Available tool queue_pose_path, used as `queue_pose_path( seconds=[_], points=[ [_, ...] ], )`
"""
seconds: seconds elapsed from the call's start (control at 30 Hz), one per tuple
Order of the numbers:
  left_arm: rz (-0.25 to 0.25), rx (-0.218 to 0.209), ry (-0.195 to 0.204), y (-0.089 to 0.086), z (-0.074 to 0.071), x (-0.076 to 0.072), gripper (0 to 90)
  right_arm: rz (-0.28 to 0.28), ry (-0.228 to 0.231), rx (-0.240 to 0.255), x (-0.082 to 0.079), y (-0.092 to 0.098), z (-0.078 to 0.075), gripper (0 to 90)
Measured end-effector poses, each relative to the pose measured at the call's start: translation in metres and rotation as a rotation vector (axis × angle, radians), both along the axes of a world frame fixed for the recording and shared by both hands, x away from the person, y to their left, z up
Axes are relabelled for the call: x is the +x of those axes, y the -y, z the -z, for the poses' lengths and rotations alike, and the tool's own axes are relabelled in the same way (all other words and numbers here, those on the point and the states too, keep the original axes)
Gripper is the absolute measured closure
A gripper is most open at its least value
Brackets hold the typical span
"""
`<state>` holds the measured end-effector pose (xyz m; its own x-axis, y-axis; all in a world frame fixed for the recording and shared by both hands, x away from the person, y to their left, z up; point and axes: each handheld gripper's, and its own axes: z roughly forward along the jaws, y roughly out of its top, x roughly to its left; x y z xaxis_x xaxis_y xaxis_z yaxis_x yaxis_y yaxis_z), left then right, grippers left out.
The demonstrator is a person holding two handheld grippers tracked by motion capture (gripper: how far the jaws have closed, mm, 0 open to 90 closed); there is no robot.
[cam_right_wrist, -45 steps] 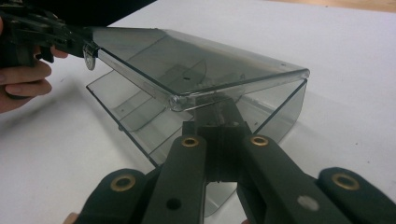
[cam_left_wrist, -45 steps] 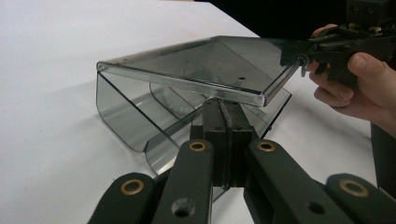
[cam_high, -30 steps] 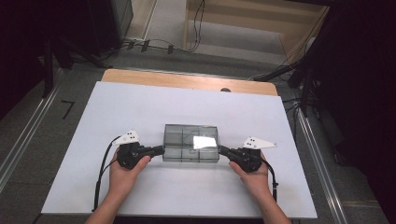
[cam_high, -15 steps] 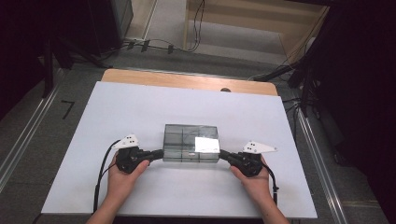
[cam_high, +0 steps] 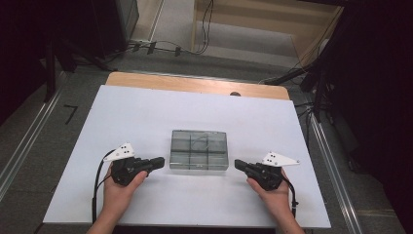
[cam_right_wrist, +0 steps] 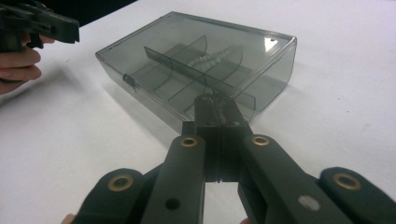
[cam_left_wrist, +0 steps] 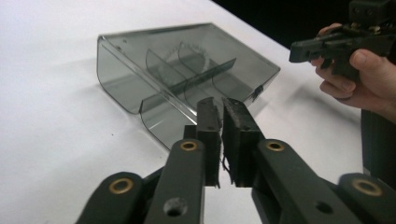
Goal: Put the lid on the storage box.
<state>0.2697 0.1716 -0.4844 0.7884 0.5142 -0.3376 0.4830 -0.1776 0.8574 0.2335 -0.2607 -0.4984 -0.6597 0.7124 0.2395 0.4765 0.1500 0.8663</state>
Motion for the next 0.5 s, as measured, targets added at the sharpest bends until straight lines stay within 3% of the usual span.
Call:
queue_pose_path(
  seconds=[0.13, 0.37, 0.5],
  points=[
    [-0.036, 0.002, 0.05, -0.008, -0.006, -0.007, 73.0, -0.007, 0.026, 0.0, -0.007, 0.007, -0.004, 80.8],
    [-0.062, 0.006, 0.103, -0.022, -0.012, -0.018, 57.2, 0.036, 0.056, -0.012, -0.018, 0.019, -0.011, 50.1],
    [-0.076, 0.004, 0.124, -0.031, -0.015, -0.022, 50.2, 0.07, 0.066, -0.008, -0.021, 0.028, -0.013, 40.0]
  ],
)
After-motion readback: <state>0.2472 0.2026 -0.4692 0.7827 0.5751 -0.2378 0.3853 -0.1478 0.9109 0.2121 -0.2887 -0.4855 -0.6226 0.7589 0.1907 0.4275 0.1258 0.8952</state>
